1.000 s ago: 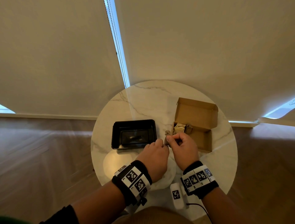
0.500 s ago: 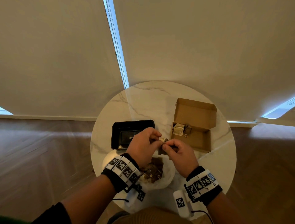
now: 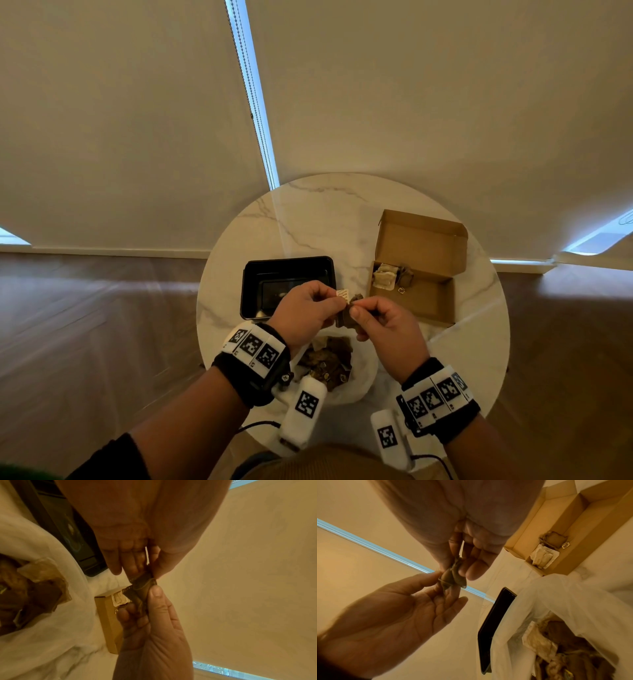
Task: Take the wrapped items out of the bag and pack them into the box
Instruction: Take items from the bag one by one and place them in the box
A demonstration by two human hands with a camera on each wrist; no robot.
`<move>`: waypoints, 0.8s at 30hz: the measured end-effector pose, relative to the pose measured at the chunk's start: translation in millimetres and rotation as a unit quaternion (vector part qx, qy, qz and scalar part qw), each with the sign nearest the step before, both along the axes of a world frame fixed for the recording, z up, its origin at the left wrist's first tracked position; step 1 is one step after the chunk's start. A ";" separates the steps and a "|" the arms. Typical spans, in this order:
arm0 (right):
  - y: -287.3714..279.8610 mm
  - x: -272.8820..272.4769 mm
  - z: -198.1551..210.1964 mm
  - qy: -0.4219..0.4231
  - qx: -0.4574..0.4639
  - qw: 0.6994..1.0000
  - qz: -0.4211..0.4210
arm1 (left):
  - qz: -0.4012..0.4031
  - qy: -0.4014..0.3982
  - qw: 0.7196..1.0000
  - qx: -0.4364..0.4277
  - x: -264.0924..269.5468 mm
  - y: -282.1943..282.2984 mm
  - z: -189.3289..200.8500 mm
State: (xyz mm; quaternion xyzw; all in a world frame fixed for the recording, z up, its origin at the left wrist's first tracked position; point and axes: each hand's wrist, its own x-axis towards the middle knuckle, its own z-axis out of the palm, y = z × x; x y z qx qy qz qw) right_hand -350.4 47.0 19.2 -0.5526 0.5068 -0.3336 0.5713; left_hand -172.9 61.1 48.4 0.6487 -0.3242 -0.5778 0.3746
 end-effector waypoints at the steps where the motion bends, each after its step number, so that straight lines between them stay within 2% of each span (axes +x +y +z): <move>1: 0.3 0.1 0.3 -0.002 0.003 1.000 0.000 | 0.007 -0.019 1.000 -0.008 0.7 -0.7 0.3; 5: -0.7 -1.5 -0.6 -0.010 0.011 1.000 -0.015 | 0.028 -0.087 0.995 -0.046 3.3 -1.8 3.7; 10: -5.4 -4.3 -4.6 -0.007 0.006 0.999 -0.045 | -0.041 0.032 0.997 -0.052 -1.3 -1.7 5.1; 14: -6.6 -9.3 -3.7 -0.035 0.024 0.999 -0.023 | -0.076 0.007 0.995 -0.069 -10.2 -3.8 -0.7; 19: -4.3 -20.7 2.7 -0.032 0.002 0.999 -0.024 | -0.087 -0.014 0.993 -0.072 -16.0 -6.3 -7.1; 24: -2.3 -35.2 4.0 -0.026 0.004 1.000 0.012 | -0.115 -0.051 0.990 -0.070 -21.4 -10.5 -9.8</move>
